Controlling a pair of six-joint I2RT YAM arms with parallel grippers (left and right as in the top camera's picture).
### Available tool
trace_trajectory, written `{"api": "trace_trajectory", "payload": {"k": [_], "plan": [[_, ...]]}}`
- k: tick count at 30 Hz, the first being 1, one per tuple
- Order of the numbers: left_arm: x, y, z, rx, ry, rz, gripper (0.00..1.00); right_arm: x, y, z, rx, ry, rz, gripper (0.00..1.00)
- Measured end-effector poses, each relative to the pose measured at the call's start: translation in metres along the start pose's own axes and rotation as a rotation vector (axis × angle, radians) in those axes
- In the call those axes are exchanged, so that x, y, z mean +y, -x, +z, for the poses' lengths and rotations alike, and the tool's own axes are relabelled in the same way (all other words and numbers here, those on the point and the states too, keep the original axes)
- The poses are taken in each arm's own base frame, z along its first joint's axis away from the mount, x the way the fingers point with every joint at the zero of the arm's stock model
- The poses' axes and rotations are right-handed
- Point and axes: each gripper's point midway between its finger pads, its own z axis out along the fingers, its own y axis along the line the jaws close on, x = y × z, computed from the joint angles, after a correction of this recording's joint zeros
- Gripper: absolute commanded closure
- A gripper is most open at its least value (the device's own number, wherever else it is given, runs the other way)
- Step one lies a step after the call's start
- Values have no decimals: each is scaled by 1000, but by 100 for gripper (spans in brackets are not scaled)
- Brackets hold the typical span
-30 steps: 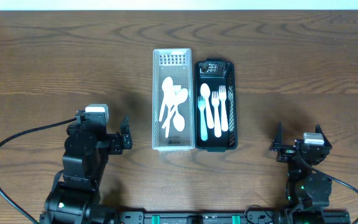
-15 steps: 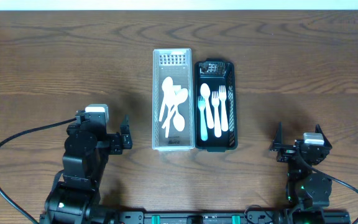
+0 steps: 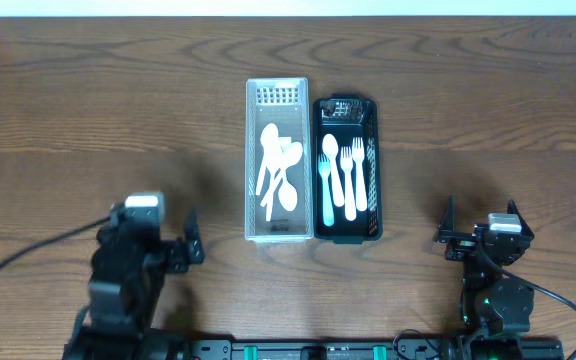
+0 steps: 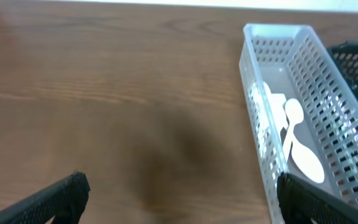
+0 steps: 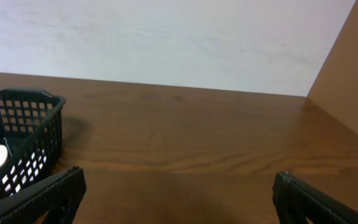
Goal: Pack container
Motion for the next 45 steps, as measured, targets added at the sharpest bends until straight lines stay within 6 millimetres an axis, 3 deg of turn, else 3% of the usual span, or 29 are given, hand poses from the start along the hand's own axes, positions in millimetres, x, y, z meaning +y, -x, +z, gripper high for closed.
{"api": "trace_trajectory", "payload": {"k": [4,10,16,26,36,45], "plan": [[9,-11,-21,-22,24,-16,2,0,0,0,0,0,0,1],[19,-6,-36,-159,62,-38,2,0,0,0,0,0,0,1],[22,-3,-8,-286,78,-54,2,0,0,0,0,0,0,1],[22,-22,43,-390,81,-59,2,0,0,0,0,0,0,1],[35,-19,45,-420,131,-44,2,0,0,0,0,0,0,1],[20,-16,46,-441,33,-67,2,0,0,0,0,0,0,1]]}}
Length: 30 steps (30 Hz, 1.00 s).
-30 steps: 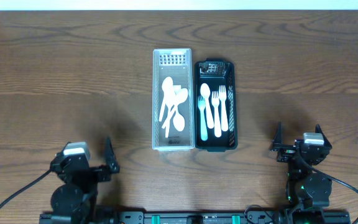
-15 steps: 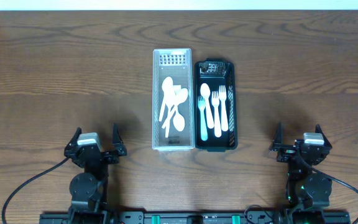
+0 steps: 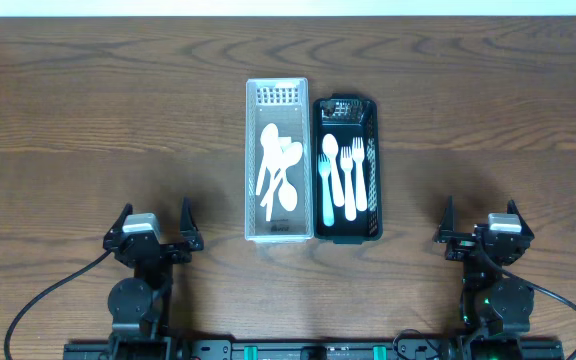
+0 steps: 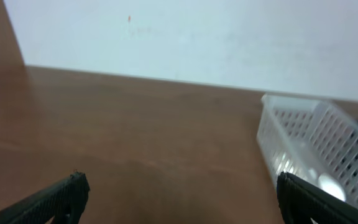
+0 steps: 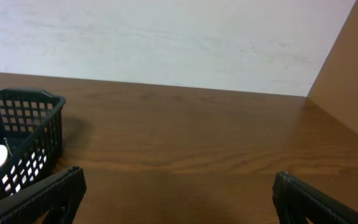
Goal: Pack container
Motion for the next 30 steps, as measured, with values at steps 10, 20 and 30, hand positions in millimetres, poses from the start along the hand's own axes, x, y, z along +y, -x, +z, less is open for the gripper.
{"api": "trace_trajectory", "payload": {"k": [10,20,30], "plan": [[-7,18,0,-91,-34,31,2,0,0,0,0,0,0,1],[-12,63,-8,-274,-62,-9,2,0,0,0,0,0,0,1],[-8,11,1,-60,-45,-42,2,0,0,0,0,0,0,1]]}}
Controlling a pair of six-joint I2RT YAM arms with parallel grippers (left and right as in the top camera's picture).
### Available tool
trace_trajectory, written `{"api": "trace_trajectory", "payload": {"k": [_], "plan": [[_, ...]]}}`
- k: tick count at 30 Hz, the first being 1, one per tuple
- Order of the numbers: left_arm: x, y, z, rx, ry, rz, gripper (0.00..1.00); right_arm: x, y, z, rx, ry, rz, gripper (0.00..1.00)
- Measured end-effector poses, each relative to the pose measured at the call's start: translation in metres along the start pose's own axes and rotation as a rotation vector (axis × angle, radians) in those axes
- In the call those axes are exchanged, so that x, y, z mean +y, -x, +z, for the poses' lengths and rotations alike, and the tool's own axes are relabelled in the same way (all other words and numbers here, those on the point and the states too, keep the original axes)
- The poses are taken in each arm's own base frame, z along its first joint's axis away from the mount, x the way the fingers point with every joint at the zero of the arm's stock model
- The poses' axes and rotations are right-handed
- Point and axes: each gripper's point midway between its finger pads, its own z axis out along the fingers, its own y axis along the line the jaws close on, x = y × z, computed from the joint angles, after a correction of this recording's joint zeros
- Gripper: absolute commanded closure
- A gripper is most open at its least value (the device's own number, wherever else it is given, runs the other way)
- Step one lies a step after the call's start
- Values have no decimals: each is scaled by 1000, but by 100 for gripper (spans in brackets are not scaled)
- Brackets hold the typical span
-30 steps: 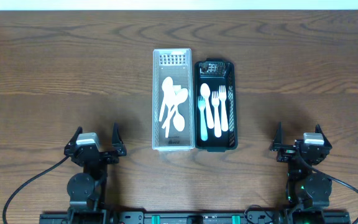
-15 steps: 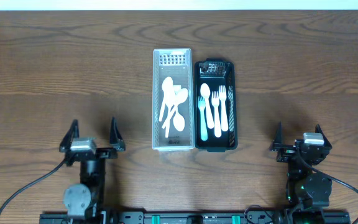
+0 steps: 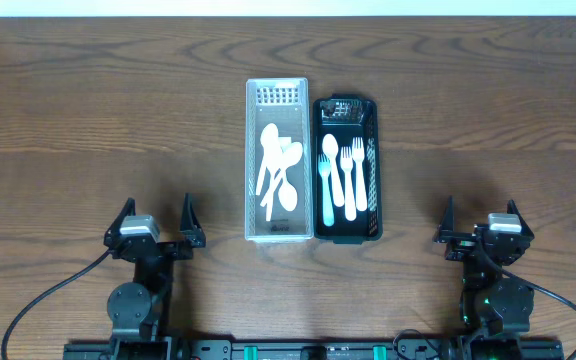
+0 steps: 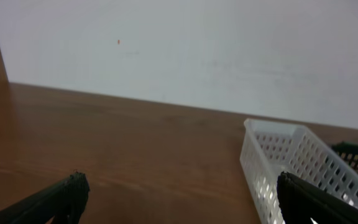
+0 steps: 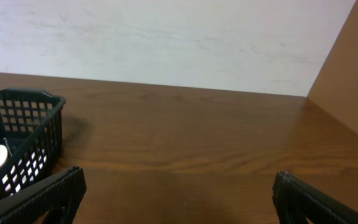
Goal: Pack container
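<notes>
A clear white slotted bin (image 3: 254,160) at the table's middle holds several white spoons (image 3: 278,170). Touching its right side, a black slotted bin (image 3: 371,130) holds white forks (image 3: 350,175) and a pale blue spoon (image 3: 327,180). My left gripper (image 3: 156,222) rests open near the front edge, left of the bins, nothing between its fingers (image 4: 61,199). The white bin (image 4: 291,162) shows ahead to its right. My right gripper (image 3: 481,222) rests open at the front right, its fingers (image 5: 48,196) empty, the black bin (image 5: 23,137) at the left of its view.
The brown wooden table (image 3: 88,120) stretches wide on both sides of the bins. A pale wall (image 5: 166,37) stands behind the table's far edge. Cables (image 3: 38,300) trail from the arm bases along the front edge.
My left gripper has tilted up a little more, so the wall fills more of its view and the white bin sits lower right. The right gripper and the bins have not moved.
At first my left arm stood raised at the front left, its camera looking down at the table and the white bin. Then it was folded down low at its base, looking level across the table. It now rests there, open. The right arm stayed put throughout.
</notes>
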Motion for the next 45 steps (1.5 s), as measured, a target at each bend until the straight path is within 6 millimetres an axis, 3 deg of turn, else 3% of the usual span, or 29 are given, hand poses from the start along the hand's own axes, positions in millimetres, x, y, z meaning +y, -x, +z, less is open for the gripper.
{"api": "trace_trajectory", "payload": {"k": [4,8,45], "plan": [[2,-17,-1,71,7,-20,2,0,0,0,0,0,0,1],[0,-20,-1,90,-4,-43,2,0,0,0,0,0,0,1],[-4,-23,-1,105,-28,-22,2,0,0,0,0,0,0,1]]}}
